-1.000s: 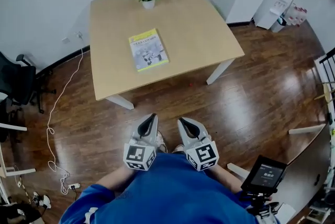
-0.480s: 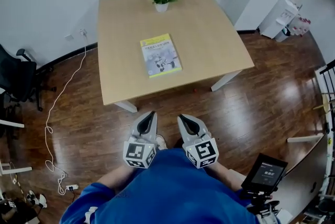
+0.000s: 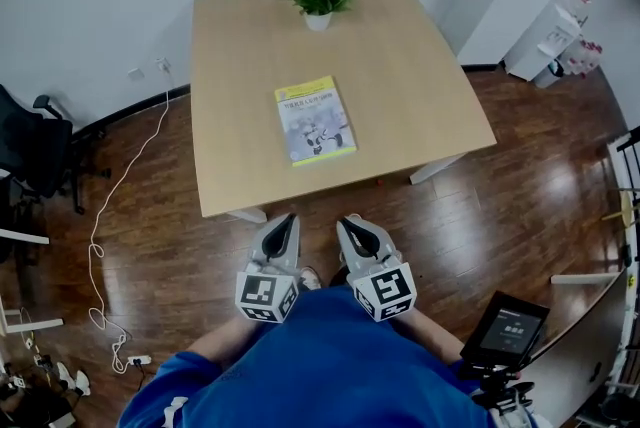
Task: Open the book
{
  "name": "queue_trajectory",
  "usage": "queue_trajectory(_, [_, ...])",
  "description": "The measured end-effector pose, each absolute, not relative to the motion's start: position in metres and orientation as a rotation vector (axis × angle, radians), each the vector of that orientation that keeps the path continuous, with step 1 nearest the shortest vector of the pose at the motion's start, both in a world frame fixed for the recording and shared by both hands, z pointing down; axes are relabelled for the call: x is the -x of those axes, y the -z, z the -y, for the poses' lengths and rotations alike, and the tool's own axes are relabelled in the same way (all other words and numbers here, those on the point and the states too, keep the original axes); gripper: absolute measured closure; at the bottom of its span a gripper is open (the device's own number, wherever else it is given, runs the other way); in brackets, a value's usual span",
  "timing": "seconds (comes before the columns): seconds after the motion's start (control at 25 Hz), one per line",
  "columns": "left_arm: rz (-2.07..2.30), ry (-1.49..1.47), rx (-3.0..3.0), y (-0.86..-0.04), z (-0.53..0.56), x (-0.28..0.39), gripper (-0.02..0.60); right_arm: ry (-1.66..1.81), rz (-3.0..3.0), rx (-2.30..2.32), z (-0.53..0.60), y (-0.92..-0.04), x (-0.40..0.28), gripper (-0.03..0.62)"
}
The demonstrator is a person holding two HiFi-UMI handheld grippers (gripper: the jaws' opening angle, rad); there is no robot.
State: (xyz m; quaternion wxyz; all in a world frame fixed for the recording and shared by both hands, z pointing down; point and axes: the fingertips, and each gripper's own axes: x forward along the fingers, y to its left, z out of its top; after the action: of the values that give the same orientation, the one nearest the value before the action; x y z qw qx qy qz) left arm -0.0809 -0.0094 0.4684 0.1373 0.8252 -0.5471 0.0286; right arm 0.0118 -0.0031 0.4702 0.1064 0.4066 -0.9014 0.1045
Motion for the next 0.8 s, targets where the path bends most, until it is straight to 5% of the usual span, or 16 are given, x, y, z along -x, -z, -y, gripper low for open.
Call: queue_trajectory(0.8, [1.775, -0.193, -2.166, -0.495, 0.183, 0.046, 0.575, -0.449, 2.682, -0.948, 0.199, -0.504, -0.055, 0.591])
